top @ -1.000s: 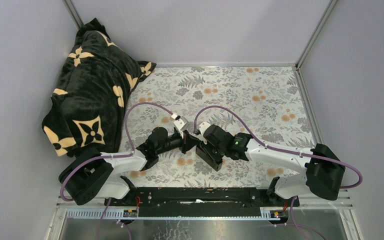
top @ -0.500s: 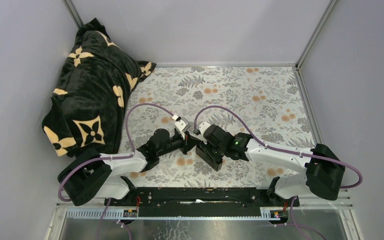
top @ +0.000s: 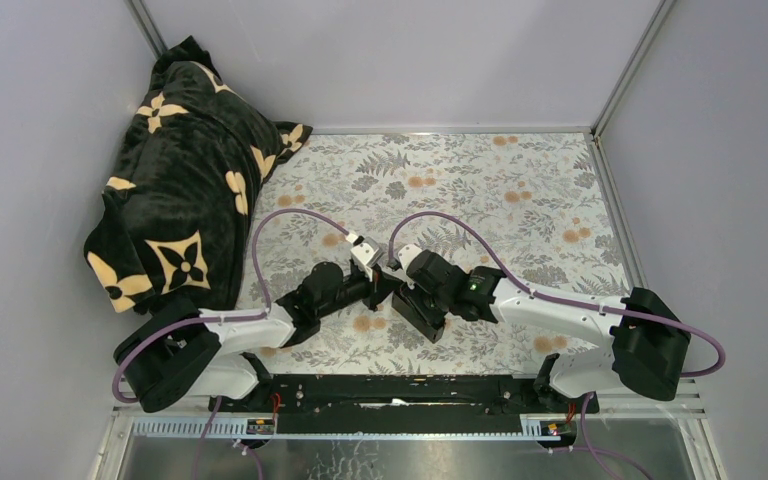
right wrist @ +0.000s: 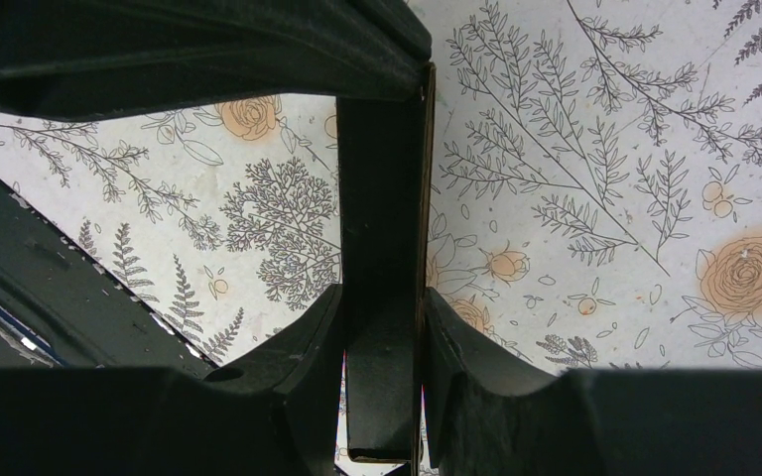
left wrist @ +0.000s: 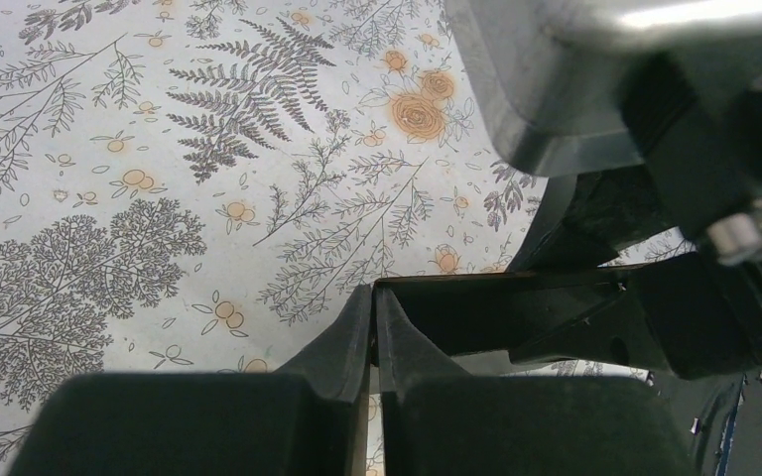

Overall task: Fold the paper box
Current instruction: Close the paper box at the center of the board.

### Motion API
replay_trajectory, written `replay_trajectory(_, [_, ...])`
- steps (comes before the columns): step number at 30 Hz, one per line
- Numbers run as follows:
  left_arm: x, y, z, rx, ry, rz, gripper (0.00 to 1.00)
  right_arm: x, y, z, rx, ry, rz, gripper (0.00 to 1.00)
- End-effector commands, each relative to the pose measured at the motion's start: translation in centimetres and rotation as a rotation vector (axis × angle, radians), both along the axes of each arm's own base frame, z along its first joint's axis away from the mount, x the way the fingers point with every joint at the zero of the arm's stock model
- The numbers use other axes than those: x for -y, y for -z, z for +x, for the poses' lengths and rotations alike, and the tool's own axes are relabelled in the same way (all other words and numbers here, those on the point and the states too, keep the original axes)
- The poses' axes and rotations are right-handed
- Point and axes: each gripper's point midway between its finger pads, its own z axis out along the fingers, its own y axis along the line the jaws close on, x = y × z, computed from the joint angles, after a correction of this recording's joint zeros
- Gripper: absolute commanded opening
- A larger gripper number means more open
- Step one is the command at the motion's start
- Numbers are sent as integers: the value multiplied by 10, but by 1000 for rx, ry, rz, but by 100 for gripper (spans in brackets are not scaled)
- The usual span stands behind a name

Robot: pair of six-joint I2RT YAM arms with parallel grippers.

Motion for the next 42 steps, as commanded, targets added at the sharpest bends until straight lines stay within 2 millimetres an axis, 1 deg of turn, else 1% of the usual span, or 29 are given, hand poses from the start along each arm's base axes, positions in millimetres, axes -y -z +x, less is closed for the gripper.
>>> replay_trajectory(1, [-3, 2, -3, 16, -20, 10, 7, 1, -3, -2, 19, 9, 2, 14])
replay_trajectory(11, [-6, 4, -10, 19, -33, -15, 7, 5, -1, 1, 27, 44, -13, 14])
replay_trajectory(21, [-7, 3, -9, 22, -49, -20, 7, 4, 1, 2, 23, 53, -22, 14])
replay_trajectory(37, [-11, 18, -15, -4, -70, -13, 7, 4, 1, 4, 28, 67, -20, 14])
replay_trajectory(42, [-10, 20, -15, -6, -70, -9, 7, 3, 1, 4, 27, 66, -17, 14])
